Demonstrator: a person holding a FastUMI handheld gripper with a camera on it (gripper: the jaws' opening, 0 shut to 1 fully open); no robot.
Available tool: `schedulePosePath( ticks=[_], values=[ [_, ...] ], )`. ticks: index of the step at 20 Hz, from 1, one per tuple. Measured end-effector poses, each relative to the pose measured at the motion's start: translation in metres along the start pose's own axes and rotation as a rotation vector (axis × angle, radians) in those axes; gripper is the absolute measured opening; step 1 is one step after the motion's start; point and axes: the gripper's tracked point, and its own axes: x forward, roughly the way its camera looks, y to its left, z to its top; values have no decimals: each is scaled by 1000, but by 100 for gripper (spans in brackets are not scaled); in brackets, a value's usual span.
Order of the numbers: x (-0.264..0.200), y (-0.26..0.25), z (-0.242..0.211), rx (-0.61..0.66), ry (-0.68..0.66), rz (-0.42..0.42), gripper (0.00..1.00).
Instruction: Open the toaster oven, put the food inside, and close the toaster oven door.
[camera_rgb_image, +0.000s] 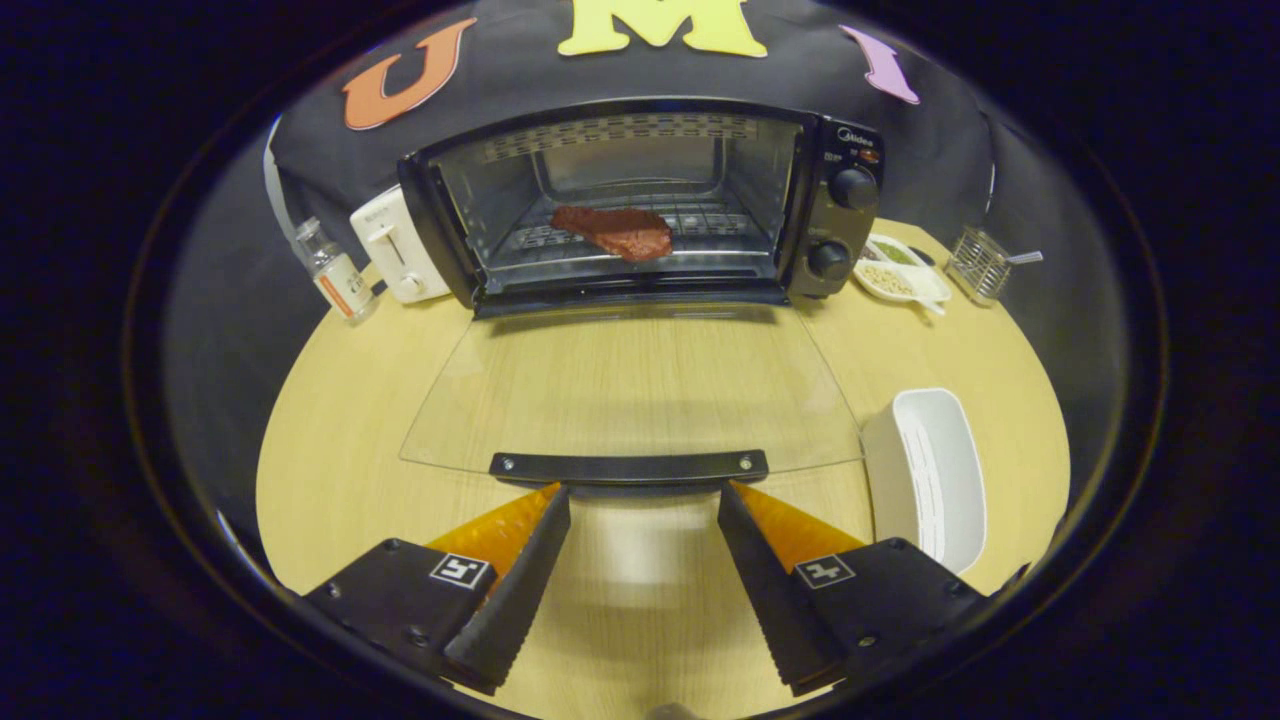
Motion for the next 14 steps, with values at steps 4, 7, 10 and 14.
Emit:
schedulePosePath(
  ticks=[4, 7, 10, 14],
  values=[
    [-11, -1, 9, -11, -13, 3, 95],
    [-20, -1, 19, -14, -28, 4, 96],
    [-29, 0, 32, -19, -39, 6, 95],
    [-39, 2, 49, -36, -61, 4, 96]
  ],
)
